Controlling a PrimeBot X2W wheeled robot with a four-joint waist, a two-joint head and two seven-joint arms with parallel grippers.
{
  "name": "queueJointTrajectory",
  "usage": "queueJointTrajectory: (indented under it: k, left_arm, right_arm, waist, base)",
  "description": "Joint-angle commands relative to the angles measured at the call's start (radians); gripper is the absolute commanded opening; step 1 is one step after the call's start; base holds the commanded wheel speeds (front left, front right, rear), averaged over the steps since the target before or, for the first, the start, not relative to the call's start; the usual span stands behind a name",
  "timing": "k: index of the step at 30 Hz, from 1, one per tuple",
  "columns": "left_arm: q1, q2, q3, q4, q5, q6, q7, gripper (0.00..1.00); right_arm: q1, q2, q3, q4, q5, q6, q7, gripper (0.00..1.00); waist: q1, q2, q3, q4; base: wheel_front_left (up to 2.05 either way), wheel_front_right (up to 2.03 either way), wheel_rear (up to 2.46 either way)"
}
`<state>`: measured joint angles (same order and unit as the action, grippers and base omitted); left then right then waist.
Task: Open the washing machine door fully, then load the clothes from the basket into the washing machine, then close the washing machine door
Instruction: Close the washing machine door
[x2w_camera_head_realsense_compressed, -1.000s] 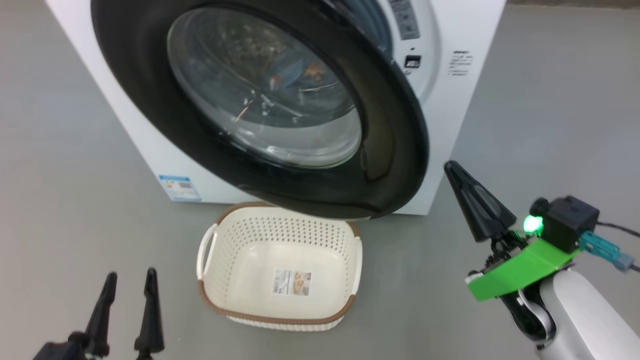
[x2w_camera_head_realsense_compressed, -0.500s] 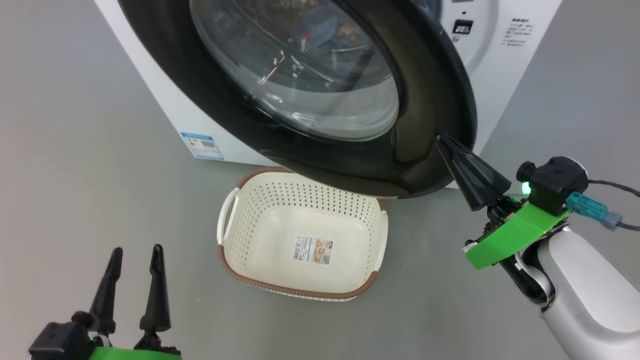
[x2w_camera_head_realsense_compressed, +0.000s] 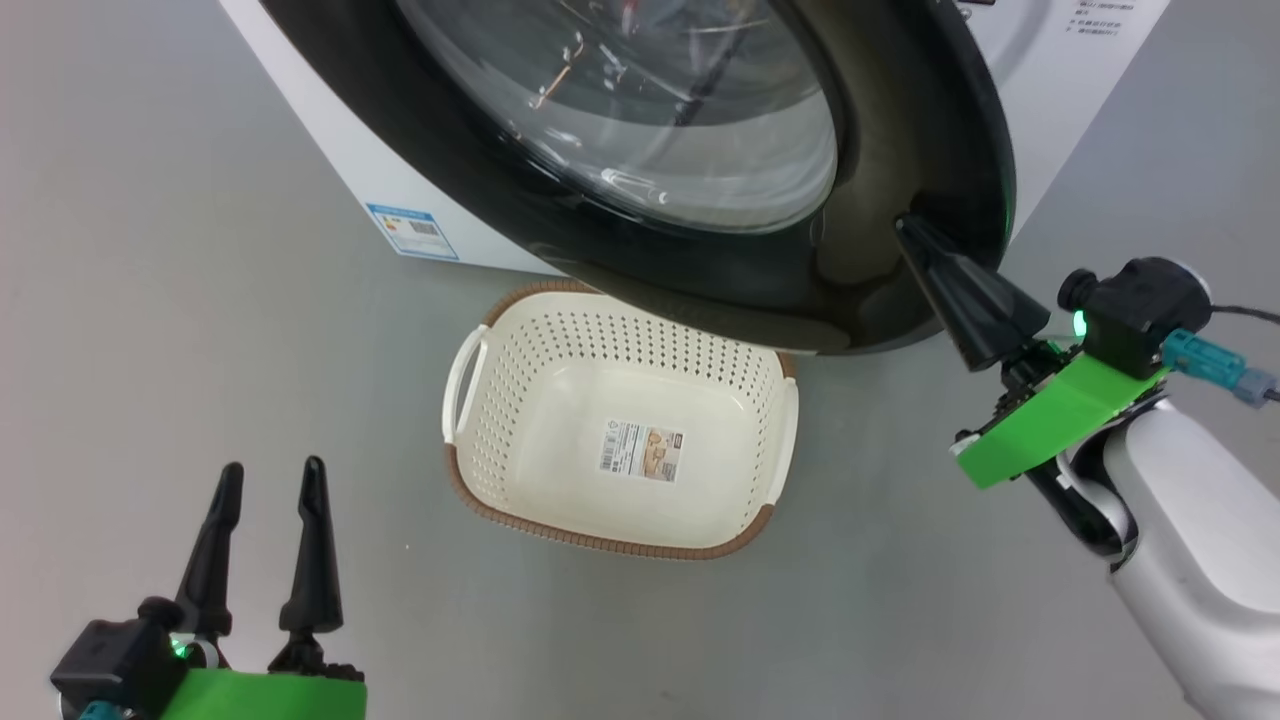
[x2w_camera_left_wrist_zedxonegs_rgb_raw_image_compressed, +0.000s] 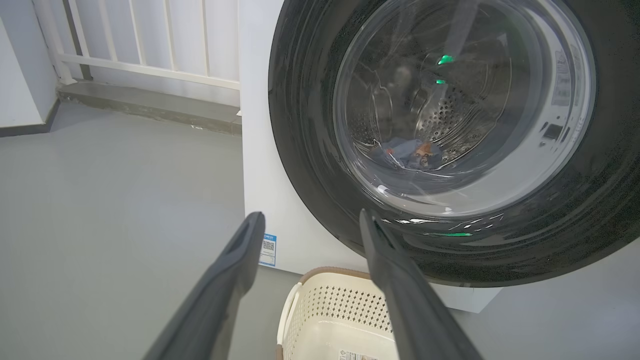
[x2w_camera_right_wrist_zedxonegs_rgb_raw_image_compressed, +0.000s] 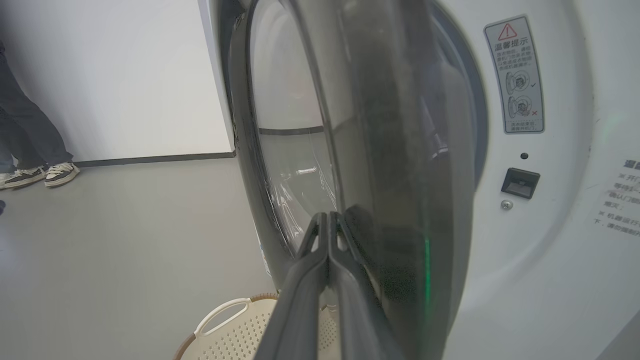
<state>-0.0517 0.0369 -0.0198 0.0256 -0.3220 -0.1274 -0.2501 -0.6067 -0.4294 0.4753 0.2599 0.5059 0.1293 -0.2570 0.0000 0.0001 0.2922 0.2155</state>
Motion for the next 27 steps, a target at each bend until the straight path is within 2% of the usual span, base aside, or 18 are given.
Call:
queueJointTrajectory:
  k: [1, 15, 27]
  left_arm:
    - [-0.036, 0.014, 0.031, -0.033, -0.004, -0.003, -0.012, 1.0]
    - [-0.079, 0.014, 0.022, -0.047, -0.012, -0.003, -0.012, 1.0]
    - [-0.11, 0.013, 0.004, -0.054, -0.026, -0.003, -0.012, 1.0]
  right_arm:
    - [-0.02, -0.015, -0.002, -0.018, 0.012, 0.001, -0.005, 0.0]
    - [-0.133, -0.088, -0.071, -0.018, -0.004, 0.001, -0.005, 0.0]
    - [-0.309, -0.163, -0.062, 0.04, 0.015, 0.001, -0.005, 0.0]
  waist:
    - [0.0, -0.0001, 0.024, 0.003]
    - [0.0, -0.0001, 0.122, 0.026]
    - [0.0, -0.0001, 0.181, 0.059]
  base:
    - [0.0, 0.0, 0.0]
    - [0.0, 0.0, 0.0]
    - [0.0, 0.0, 0.0]
